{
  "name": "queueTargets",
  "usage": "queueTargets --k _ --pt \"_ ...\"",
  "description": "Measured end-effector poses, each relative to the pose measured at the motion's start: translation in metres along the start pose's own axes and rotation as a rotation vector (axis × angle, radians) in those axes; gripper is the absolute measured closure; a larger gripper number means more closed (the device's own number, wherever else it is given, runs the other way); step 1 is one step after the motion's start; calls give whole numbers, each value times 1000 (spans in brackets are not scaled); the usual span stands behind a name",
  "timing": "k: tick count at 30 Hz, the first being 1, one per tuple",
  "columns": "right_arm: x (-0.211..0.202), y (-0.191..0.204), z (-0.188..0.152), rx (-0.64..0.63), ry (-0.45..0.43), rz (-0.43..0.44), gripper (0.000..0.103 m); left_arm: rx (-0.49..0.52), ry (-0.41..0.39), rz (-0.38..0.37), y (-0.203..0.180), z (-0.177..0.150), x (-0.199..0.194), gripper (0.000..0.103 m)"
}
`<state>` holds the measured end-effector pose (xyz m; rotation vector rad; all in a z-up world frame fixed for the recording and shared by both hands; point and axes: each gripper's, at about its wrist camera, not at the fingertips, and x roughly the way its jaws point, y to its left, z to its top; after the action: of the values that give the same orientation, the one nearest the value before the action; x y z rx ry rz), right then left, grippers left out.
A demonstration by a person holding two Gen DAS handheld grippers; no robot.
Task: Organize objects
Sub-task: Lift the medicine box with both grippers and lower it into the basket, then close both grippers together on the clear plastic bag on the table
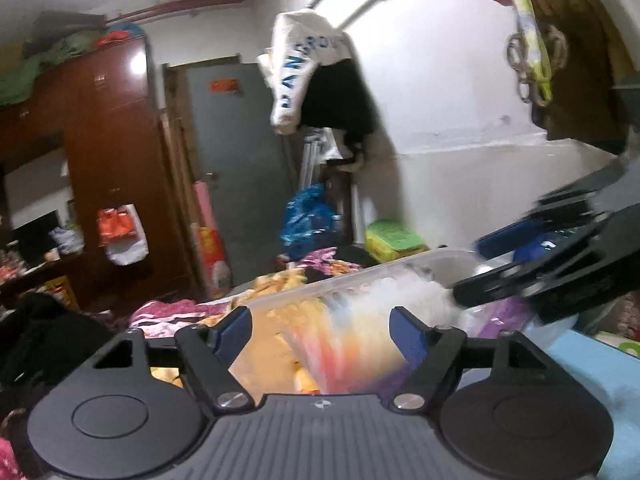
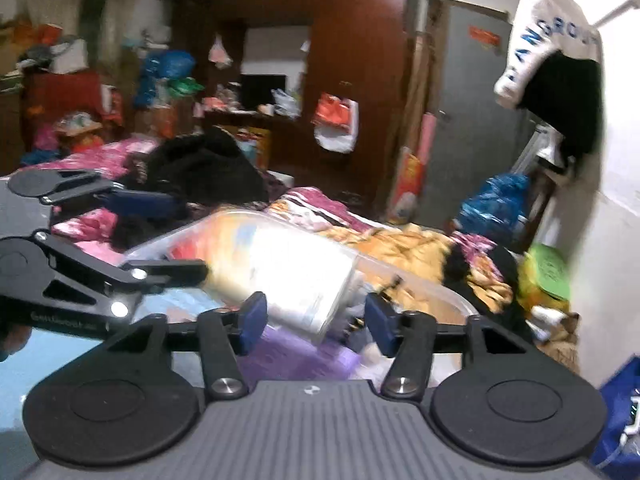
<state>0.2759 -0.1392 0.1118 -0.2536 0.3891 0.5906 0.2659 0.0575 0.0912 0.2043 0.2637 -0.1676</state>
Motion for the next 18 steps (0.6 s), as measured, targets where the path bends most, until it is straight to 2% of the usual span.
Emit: queueTargets --k 1,2,4,5,9,13,18 --pt "-12 -5 -4 26 -22 18 31 -20 -18 -14 3 -2 -8 23" --pt "-23 -9 -9 58 -43 36 18 -46 -38 -32 7 -5 -19 21" --pt "-46 -15 -22 125 -92 69 2 -89 -70 -49 9 -14 -45 10" --pt "-58 -15 -33 138 -114 88 0 -108 -81 -49 9 -21 -60 8" --pt "-72 -13 -71 172 -98 121 0 -153 -45 -26 -1 -60 -102 7" --pt "-41 -6 -99 158 43 167 0 -198 45 -14 -3 -104 -120 7" --pt "-9 7 -111 132 121 181 0 -226 90 4 0 -140 -145 7"
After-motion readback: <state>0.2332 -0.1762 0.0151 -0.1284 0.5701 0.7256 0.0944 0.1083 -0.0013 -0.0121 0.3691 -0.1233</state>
